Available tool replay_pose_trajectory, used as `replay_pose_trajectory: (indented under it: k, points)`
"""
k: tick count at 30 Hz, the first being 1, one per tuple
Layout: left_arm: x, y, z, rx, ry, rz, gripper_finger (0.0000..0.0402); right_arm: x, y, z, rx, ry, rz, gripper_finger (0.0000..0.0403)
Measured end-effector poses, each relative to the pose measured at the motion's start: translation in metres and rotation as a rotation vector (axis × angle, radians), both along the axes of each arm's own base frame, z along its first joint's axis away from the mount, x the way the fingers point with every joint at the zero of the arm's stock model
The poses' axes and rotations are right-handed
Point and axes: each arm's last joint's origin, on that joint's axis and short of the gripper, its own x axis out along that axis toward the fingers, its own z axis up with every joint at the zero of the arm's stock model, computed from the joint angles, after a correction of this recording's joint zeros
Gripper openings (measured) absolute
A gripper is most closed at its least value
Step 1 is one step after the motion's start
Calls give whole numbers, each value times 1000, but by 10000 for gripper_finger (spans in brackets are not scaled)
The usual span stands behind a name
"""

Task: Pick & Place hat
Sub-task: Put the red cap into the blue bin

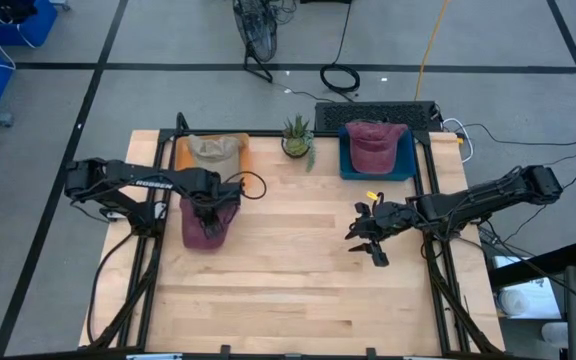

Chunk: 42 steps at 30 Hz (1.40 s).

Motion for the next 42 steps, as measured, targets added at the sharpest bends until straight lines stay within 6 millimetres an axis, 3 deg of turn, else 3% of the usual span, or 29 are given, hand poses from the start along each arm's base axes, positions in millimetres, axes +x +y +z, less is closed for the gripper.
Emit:
replay_pose_trajectory:
  k: [6, 10, 15, 21, 24, 35, 42]
  points:
    - [8, -13, 0, -114, -85, -53, 10, 0, 0, -1, 23, 15, -20, 155]
    - [20, -20, 0, -144, -203, -53, 14, -2, 0, -3, 41, 50, -37, 155]
    - [45, -22, 6, -170, -480, -136, 6, -1, 0, -2, 36, 39, -33, 155]
    - [80, -14, 26, -18, -702, -257, 6, -1, 0, -2, 33, 36, -36, 155]
    - [104, -9, 32, 36, -704, -281, 7, -1, -1, -2, 29, 34, -41, 155]
    - [228, -2, 31, 57, -639, -304, 11, -9, 6, -8, 49, 139, -56, 155]
    - [273, -7, 33, 26, -728, -361, 11, -14, 14, -11, 24, 182, -51, 155]
